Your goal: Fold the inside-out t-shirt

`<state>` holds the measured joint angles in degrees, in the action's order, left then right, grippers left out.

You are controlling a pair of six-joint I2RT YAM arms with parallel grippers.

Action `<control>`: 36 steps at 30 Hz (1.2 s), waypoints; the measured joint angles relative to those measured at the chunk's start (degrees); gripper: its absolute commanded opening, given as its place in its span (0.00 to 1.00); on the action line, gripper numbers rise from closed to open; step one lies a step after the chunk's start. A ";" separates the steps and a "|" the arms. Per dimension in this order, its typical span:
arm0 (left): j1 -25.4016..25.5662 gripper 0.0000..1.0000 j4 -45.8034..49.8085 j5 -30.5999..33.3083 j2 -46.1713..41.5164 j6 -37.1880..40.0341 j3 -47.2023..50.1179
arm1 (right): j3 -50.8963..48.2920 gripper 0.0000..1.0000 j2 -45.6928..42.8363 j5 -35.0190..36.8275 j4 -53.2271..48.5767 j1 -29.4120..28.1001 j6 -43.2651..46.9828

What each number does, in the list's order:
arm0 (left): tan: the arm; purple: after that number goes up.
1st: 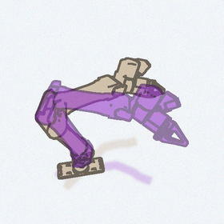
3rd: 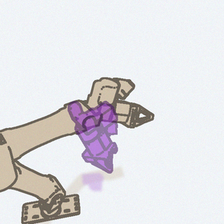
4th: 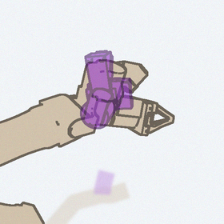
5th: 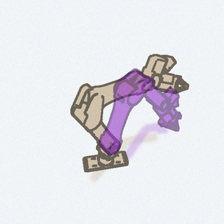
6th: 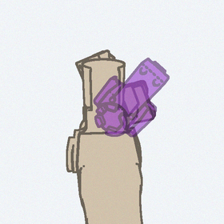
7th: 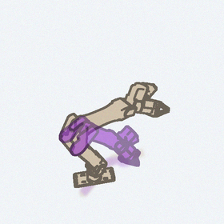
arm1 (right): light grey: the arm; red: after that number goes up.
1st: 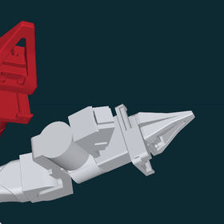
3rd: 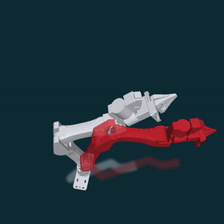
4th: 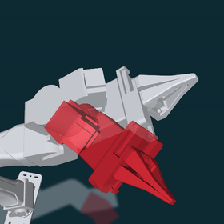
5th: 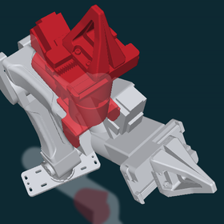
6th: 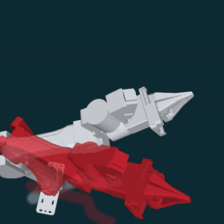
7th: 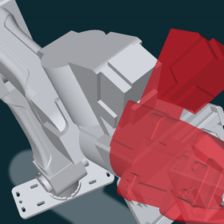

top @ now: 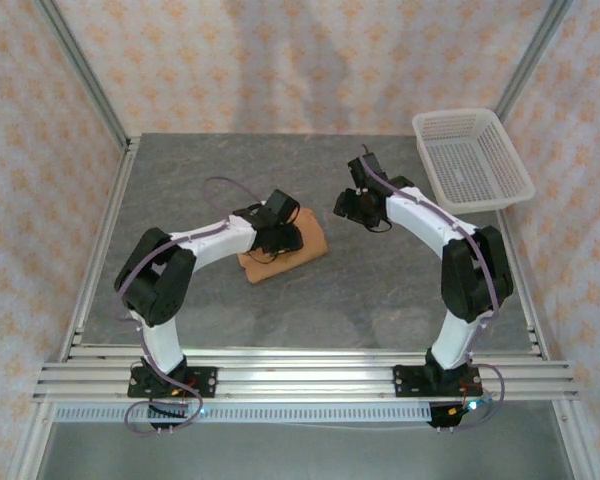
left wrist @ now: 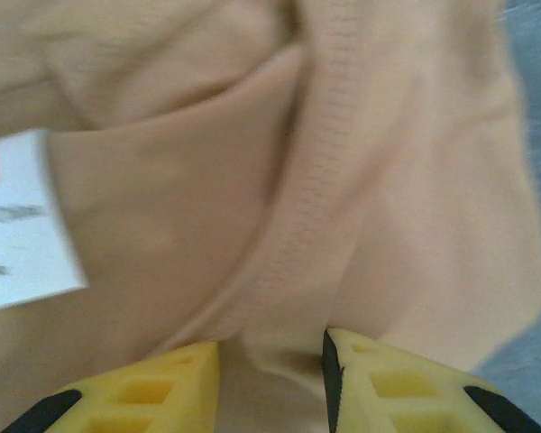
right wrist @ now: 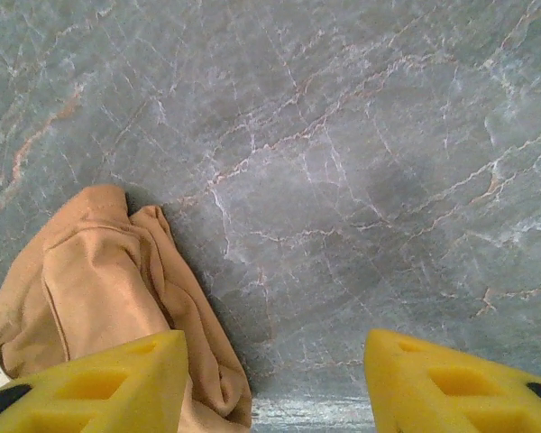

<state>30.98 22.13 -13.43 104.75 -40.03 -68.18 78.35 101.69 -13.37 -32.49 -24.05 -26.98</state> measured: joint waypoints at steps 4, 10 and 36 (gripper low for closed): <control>-4.52 0.37 4.98 -3.80 0.63 7.69 0.00 | -0.02 0.54 0.00 -0.66 0.46 0.11 0.00; -7.37 0.38 10.34 -7.04 0.61 16.55 -0.28 | 0.09 0.54 0.00 -1.31 0.44 0.11 0.00; 1.57 0.51 -14.88 9.62 -8.22 -21.55 15.63 | -1.55 0.54 -2.01 -4.02 1.92 0.11 -1.42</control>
<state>32.56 7.25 -3.81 96.53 -61.58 -52.56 76.79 99.68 -17.39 -30.57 -23.94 -28.40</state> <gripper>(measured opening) 0.501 0.541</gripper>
